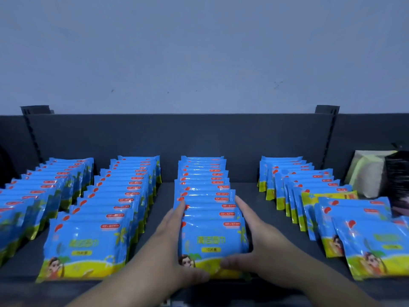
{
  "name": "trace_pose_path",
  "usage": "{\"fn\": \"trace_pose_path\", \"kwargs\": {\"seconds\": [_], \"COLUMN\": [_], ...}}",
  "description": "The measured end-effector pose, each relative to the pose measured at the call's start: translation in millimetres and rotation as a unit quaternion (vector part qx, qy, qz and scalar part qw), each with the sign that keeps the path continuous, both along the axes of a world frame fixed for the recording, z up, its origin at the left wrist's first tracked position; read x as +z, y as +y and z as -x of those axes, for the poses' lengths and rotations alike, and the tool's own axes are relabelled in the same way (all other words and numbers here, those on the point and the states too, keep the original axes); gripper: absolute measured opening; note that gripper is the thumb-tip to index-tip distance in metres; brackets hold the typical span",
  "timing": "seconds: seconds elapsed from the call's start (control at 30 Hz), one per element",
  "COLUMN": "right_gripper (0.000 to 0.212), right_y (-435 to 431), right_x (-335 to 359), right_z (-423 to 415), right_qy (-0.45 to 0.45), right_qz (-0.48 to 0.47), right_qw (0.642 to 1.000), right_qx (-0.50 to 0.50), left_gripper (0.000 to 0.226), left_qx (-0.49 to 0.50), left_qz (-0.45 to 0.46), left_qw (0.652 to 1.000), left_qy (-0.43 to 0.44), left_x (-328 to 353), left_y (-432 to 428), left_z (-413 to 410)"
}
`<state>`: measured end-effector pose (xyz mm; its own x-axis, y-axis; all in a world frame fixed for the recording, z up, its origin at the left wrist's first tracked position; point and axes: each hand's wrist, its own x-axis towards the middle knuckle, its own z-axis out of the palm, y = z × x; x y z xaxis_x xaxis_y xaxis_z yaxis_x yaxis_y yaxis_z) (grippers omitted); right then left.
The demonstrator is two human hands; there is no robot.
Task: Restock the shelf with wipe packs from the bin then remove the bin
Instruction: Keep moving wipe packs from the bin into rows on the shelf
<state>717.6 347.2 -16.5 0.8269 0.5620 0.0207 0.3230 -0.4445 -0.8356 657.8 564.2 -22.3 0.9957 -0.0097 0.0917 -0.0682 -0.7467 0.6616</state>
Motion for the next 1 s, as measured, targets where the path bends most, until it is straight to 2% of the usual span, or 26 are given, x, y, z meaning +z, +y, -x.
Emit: {"fn": "trace_pose_path", "kwargs": {"seconds": [0.1,0.27,0.33,0.43,0.5,0.57,0.67,0.73,0.9,1.0], "right_gripper": [0.1,0.107,0.099,0.103,0.092,0.082,0.082,0.081,0.078,0.063], "right_y": [9.4,12.8,11.2,9.0,8.9,9.9,11.3,9.8,-12.7,-40.8], "right_x": [-0.9,-2.0,-4.4,-11.2,-8.9,-3.2,-2.7,-6.8,-7.8,2.2], "right_z": [0.4,2.1,3.2,3.6,5.8,9.7,12.1,13.6,18.0,22.9], "right_qy": [-0.009,-0.017,-0.028,-0.059,-0.07,-0.06,-0.06,-0.091,-0.151,-0.184], "right_qz": [-0.009,-0.021,-0.035,-0.028,-0.016,-0.003,-0.005,-0.001,-0.01,-0.032], "right_qw": [1.0,1.0,0.999,0.997,0.996,0.997,0.995,0.991,0.967,0.951], "right_qx": [-0.003,-0.003,-0.01,-0.045,-0.055,-0.054,-0.074,-0.101,-0.204,-0.247], "left_gripper": [0.137,0.137,0.134,0.119,0.11,0.108,0.107,0.105,0.11,0.098], "left_qx": [0.024,0.025,0.031,0.036,0.034,0.03,0.023,0.019,-0.005,-0.02], "left_qz": [-0.009,-0.022,-0.038,-0.068,-0.076,-0.079,-0.073,-0.071,-0.095,-0.12], "left_qw": [1.0,0.999,0.998,0.996,0.996,0.995,0.996,0.996,0.984,0.969], "left_qy": [-0.013,-0.024,-0.027,-0.033,-0.045,-0.044,-0.049,-0.056,-0.15,-0.216], "left_x": [-5.4,-8.7,-5.5,-3.9,-5.1,-5.8,-7.2,-7.5,-0.8,9.3], "left_y": [-5.3,-1.5,-3.7,-5.0,-3.9,-3.9,-3.4,-2.1,-15.1,-41.6], "left_z": [-2.4,-5.0,-2.9,-2.5,-4.1,-5.9,-7.7,-8.8,-12.5,-17.4]}}
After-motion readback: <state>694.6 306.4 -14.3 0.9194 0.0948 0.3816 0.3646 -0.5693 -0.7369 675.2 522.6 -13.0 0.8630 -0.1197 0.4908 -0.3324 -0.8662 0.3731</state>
